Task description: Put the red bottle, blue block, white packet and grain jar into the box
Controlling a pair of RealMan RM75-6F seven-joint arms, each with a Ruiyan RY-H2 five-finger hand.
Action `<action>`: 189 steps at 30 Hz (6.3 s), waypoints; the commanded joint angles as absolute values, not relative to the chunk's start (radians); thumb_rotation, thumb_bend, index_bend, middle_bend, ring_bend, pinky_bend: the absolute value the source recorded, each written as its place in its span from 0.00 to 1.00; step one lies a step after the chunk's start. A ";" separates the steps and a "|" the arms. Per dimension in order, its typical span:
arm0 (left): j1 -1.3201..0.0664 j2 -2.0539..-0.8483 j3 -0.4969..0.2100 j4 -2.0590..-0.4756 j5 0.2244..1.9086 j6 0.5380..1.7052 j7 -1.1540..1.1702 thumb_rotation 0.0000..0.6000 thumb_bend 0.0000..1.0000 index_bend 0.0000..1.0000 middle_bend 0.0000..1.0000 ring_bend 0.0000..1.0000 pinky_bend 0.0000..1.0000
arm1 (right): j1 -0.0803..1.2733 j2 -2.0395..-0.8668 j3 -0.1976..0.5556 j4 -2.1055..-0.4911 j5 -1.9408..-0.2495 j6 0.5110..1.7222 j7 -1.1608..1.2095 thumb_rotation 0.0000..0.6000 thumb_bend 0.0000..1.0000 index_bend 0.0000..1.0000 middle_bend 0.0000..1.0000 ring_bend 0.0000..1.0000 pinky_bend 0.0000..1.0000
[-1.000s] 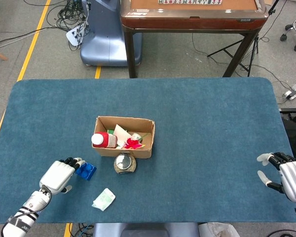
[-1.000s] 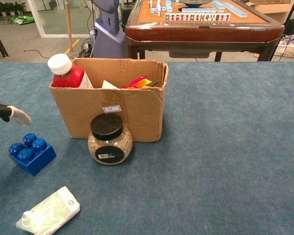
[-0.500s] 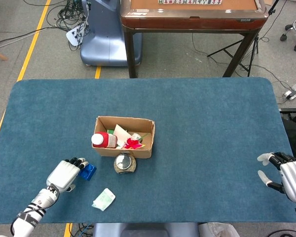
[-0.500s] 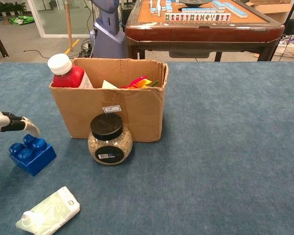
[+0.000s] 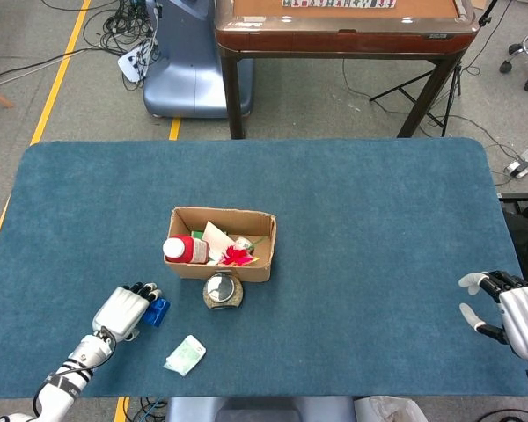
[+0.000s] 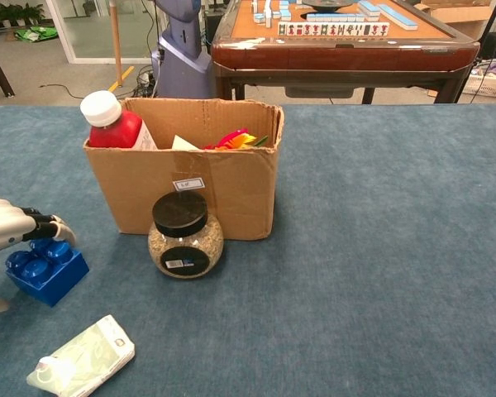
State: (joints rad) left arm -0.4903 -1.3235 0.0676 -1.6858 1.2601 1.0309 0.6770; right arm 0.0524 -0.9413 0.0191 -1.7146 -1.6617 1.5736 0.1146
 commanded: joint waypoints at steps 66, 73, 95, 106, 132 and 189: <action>-0.814 -1.419 -0.304 -2.038 0.929 1.346 0.965 1.00 0.13 0.12 0.19 0.29 0.28 | 0.065 -0.944 0.009 -1.710 -1.672 1.546 0.132 1.00 0.29 0.45 0.53 0.43 0.58; -0.834 -1.468 -0.308 -1.995 0.920 1.386 0.966 1.00 0.12 0.00 0.00 0.03 0.16 | 0.064 -0.940 0.008 -1.709 -1.672 1.548 0.143 1.00 0.29 0.45 0.53 0.43 0.58; -0.609 -1.197 0.014 -2.262 1.241 1.474 0.917 1.00 0.11 0.01 0.02 0.17 0.42 | 0.060 -0.940 0.010 -1.712 -1.671 1.560 0.133 1.00 0.29 0.45 0.53 0.43 0.58; -0.504 -1.202 0.156 -1.915 1.751 1.509 0.569 1.00 0.11 0.25 0.26 0.33 0.56 | 0.054 -0.936 0.020 -1.710 -1.656 1.574 0.135 1.00 0.29 0.45 0.53 0.43 0.58; -0.484 -1.167 0.276 -1.728 2.032 1.217 0.539 1.00 0.11 0.25 0.25 0.27 0.42 | 0.049 -0.930 0.035 -1.707 -1.631 1.580 0.144 1.00 0.29 0.45 0.53 0.43 0.58; -0.515 -1.327 0.199 -1.682 1.838 0.966 0.522 1.00 0.11 0.49 0.43 0.28 0.39 | 0.009 -0.876 0.059 -1.729 -1.642 1.665 0.200 1.00 0.29 0.45 0.53 0.43 0.58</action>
State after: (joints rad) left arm -0.5147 -1.3233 0.1958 -1.6870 1.8332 0.9617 0.5270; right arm 0.0087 -0.8762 0.0585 -1.7294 -1.6423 1.6649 0.2002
